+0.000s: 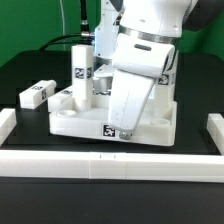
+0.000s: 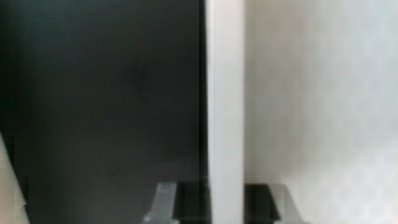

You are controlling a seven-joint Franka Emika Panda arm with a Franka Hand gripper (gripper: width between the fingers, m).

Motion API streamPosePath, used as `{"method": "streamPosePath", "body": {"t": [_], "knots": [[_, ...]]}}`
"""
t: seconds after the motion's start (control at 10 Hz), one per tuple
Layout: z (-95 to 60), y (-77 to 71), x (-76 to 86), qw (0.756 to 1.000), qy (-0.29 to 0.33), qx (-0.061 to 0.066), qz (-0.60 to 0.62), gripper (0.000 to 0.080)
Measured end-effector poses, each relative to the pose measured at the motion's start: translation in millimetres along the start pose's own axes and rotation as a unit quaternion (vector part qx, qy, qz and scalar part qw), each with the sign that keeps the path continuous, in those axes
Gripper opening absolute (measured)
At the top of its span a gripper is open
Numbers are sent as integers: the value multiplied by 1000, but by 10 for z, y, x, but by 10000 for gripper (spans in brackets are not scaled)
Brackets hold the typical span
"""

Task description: Assemble desk

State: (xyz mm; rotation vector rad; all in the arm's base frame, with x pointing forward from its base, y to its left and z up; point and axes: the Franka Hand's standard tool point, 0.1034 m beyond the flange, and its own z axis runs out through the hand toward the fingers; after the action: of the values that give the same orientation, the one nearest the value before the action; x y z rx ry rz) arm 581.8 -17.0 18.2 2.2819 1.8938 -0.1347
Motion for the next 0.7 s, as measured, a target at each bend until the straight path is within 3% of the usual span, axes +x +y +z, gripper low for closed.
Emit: {"method": "streamPosePath", "body": {"t": [0.2,0.7], "knots": [[3,6,-18,1000,-6,-1,-26,61],[-85,285,468,999,1,-5,-43,61]]}}
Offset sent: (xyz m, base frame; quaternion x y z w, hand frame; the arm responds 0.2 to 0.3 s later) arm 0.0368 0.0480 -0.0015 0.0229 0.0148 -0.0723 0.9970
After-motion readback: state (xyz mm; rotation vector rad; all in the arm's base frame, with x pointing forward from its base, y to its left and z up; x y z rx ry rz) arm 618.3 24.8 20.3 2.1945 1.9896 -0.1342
